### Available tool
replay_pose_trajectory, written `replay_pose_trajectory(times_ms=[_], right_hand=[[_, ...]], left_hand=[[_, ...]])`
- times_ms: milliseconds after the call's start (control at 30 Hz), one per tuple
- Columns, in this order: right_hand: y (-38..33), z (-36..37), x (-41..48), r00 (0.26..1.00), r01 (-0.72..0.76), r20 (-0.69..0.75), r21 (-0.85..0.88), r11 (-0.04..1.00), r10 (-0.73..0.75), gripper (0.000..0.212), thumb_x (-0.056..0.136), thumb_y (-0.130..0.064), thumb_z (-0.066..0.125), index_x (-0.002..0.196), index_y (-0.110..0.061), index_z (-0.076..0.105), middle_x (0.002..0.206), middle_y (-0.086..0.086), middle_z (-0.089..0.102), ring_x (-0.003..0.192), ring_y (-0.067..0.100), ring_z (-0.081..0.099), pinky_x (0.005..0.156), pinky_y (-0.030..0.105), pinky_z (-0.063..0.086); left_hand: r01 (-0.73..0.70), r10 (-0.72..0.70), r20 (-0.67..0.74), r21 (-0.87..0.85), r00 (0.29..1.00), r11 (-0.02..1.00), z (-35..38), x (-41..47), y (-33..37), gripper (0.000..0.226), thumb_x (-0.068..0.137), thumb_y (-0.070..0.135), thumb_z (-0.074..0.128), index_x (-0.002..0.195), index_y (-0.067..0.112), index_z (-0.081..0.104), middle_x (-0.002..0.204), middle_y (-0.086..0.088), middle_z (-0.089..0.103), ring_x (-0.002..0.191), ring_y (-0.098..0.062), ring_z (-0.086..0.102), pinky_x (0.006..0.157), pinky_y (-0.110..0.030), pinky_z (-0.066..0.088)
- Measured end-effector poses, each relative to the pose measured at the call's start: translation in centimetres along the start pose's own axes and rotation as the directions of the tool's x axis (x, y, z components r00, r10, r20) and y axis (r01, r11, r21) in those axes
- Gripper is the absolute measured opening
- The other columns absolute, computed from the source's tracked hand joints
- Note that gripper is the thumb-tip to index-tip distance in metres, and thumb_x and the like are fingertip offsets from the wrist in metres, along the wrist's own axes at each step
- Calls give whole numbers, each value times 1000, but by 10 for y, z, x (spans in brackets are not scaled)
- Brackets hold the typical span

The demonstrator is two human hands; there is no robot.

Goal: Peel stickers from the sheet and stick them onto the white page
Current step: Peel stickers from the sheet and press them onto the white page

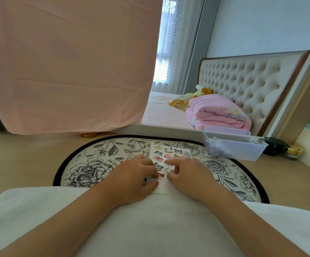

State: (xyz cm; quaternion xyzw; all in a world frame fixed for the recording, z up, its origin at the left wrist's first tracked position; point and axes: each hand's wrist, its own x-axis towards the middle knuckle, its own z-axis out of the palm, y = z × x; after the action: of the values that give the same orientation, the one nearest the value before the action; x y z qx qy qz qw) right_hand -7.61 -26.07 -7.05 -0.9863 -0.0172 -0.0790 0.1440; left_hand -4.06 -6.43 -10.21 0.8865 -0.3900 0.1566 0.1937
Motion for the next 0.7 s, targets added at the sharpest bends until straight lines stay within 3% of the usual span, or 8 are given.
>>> replay_pose_trajectory(times_ms=[133, 267, 433, 533, 633, 700], right_hand=[[1, 0, -9, 975, 224, 27, -100, 969, -222, 47, 95, -28, 45, 137, -46, 54, 129, -17, 53, 119, 10, 51, 92, 30, 45], [2, 5, -15, 936, 351, 112, -249, 903, -333, 44, 94, -29, 41, 135, -37, 55, 129, -9, 51, 117, 18, 45, 90, 34, 46], [10, 8, -18, 932, 363, 72, -244, 899, -356, 59, 89, -37, 24, 133, -32, 62, 132, -10, 58, 117, 19, 49, 91, 37, 51], [12, 13, -19, 934, 355, 48, -226, 907, -353, 74, 79, -43, 11, 129, -30, 65, 130, -11, 60, 115, 19, 50, 89, 37, 51], [13, 15, -19, 940, 338, 32, -218, 915, -340, 69, 81, -43, 14, 125, -30, 65, 127, -11, 59, 114, 19, 50, 88, 38, 51], [13, 14, -20, 946, 322, 36, -213, 923, -322, 59, 86, -40, 22, 127, -32, 64, 128, -13, 58, 117, 18, 49, 89, 38, 50]], left_hand=[[-6, 6, 16, 8, 1000, 1000, 1, 0, 0, 25, 93, 44, 54, 110, 34, 68, 108, 20, 60, 106, 2, 43, 84, -17, 40], [7, -8, 20, 40, 1000, 999, 2, 1, 2, 24, 93, 43, 54, 110, 33, 68, 102, 20, 59, 101, 2, 43, 79, -16, 38], [26, -28, 28, 67, 999, 997, 3, 0, 4, 26, 96, 43, 52, 114, 30, 66, 109, 18, 59, 108, -3, 46, 83, -23, 46], [6, -17, 97, 111, 995, 994, 4, -2, 3, 44, 97, 51, 36, 131, 32, 58, 122, 15, 51, 116, -5, 41, 93, -33, 49], [-30, -1, 152, 202, 988, 979, 4, -1, 5, 62, 95, 56, 18, 144, 32, 49, 137, 9, 45, 129, -11, 36, 103, -36, 45], [-23, -10, 135, 238, 991, 971, 5, -1, 7, 64, 94, 55, 16, 142, 31, 52, 139, 7, 46, 131, -13, 38, 101, -38, 48]])
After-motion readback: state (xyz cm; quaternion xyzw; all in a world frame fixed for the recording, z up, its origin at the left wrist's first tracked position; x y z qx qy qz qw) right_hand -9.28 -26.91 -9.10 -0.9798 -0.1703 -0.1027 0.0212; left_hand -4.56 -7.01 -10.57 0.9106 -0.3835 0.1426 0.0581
